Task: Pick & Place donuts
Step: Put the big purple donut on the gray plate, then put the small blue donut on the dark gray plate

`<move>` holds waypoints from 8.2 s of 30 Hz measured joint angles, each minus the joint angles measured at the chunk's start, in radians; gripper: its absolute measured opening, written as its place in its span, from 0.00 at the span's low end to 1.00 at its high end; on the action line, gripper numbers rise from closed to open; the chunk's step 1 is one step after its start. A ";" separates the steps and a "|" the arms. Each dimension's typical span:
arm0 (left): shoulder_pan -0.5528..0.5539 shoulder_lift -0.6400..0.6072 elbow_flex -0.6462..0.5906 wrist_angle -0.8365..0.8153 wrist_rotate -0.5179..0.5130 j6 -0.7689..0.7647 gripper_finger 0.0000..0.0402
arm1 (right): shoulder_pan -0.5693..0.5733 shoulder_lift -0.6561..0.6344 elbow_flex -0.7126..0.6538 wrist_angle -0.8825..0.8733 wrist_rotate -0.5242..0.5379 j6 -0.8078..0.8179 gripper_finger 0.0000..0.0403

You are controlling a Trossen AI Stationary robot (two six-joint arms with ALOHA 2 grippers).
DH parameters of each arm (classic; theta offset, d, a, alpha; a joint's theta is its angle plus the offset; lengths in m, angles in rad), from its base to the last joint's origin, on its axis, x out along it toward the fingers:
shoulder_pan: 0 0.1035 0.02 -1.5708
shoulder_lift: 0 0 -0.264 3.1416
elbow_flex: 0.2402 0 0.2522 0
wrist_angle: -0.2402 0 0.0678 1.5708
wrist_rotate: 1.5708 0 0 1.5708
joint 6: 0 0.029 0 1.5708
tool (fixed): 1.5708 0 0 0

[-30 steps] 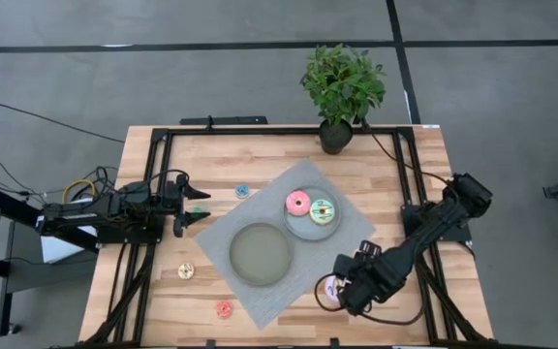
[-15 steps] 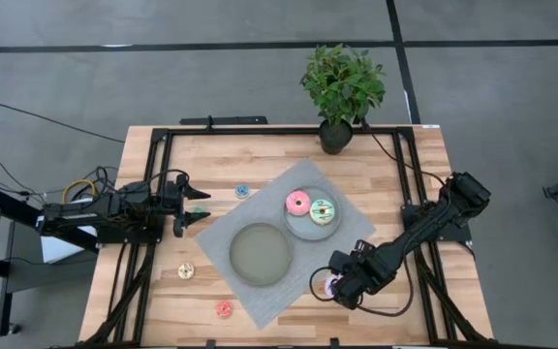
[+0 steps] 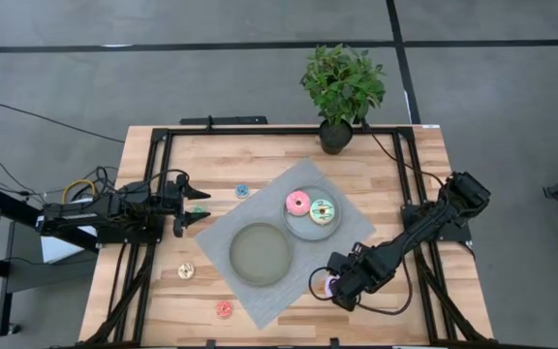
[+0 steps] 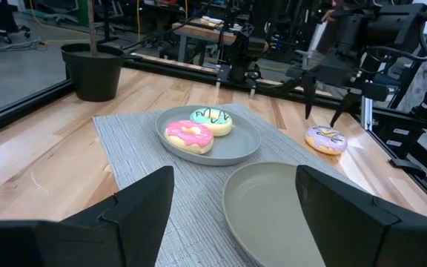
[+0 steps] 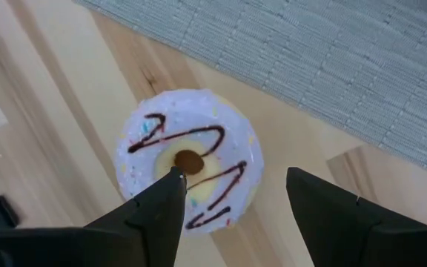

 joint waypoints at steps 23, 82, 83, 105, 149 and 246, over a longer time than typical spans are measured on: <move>0.000 0.000 0.000 0.000 -0.002 0.000 0.69 | 0.003 0.015 -0.068 0.065 0.000 0.067 0.55; 0.000 0.000 0.000 0.000 -0.002 0.000 0.69 | -0.550 0.126 0.302 -0.184 0.032 -0.476 0.32; 0.000 0.000 0.000 0.000 -0.002 0.000 0.69 | -0.560 0.126 0.302 -0.185 0.030 -0.476 0.32; 0.000 0.000 0.000 -0.001 -0.001 0.001 0.69 | -0.551 0.132 0.302 -0.180 0.082 -0.570 0.43; 0.000 0.007 0.000 0.001 -0.021 -0.004 0.69 | -0.101 -0.641 -0.278 0.157 0.476 -0.317 0.42; 0.238 1.663 1.073 -0.615 -0.026 0.091 0.75 | -0.325 -1.412 -1.116 1.297 0.130 -0.833 0.40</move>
